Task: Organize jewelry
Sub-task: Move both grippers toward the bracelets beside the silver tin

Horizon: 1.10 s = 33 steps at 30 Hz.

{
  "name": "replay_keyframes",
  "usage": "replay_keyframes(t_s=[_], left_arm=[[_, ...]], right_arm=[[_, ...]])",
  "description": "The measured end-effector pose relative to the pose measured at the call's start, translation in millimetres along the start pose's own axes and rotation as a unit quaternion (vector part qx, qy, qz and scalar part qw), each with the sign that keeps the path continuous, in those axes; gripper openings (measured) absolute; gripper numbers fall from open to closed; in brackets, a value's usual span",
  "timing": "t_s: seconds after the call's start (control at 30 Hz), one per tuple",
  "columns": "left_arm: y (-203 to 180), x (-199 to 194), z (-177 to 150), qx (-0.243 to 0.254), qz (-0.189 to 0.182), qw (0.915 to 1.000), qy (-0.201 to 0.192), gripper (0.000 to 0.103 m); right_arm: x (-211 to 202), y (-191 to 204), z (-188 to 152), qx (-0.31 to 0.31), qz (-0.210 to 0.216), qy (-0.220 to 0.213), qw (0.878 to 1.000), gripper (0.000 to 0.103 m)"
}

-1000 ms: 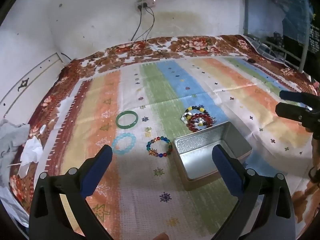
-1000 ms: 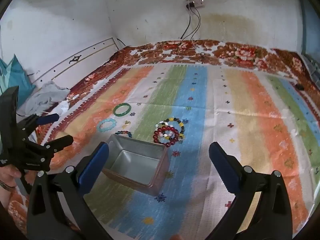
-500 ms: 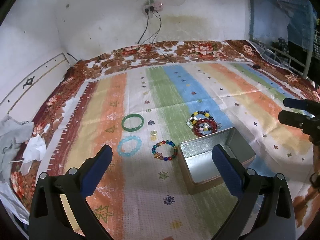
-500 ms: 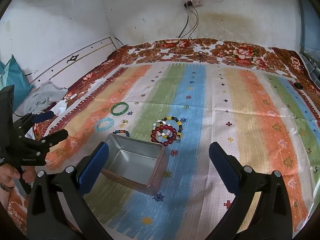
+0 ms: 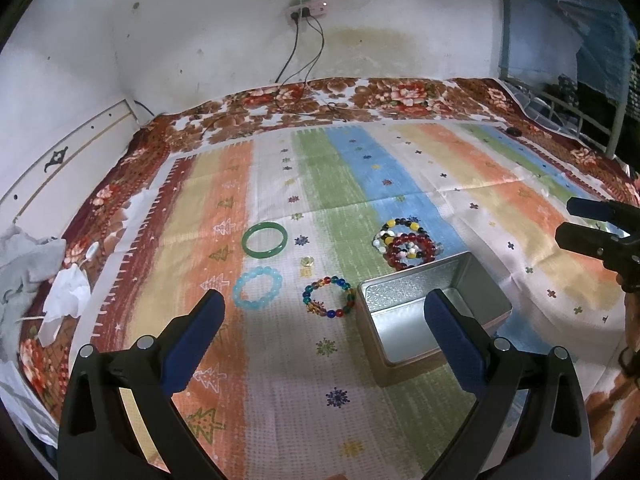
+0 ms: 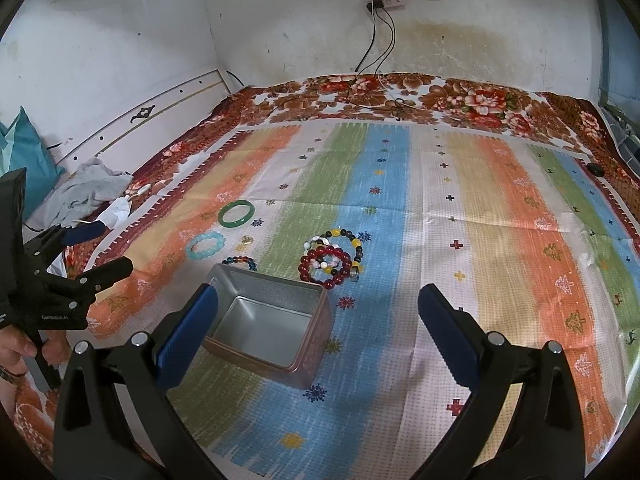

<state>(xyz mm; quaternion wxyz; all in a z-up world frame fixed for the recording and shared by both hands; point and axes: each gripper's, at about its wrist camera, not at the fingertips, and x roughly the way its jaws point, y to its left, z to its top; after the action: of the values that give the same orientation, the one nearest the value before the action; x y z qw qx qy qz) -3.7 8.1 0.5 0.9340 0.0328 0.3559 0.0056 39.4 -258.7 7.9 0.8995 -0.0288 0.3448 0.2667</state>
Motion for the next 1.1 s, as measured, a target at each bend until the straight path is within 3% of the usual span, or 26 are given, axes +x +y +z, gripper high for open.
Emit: replay_keyframes(t_s=[1.1], left_arm=[[5.1,12.5,2.2,-0.003,0.000,0.9996,0.028,0.098]], right_arm=[[12.7,7.1,3.8,-0.019,-0.012,0.019,1.000,0.098]])
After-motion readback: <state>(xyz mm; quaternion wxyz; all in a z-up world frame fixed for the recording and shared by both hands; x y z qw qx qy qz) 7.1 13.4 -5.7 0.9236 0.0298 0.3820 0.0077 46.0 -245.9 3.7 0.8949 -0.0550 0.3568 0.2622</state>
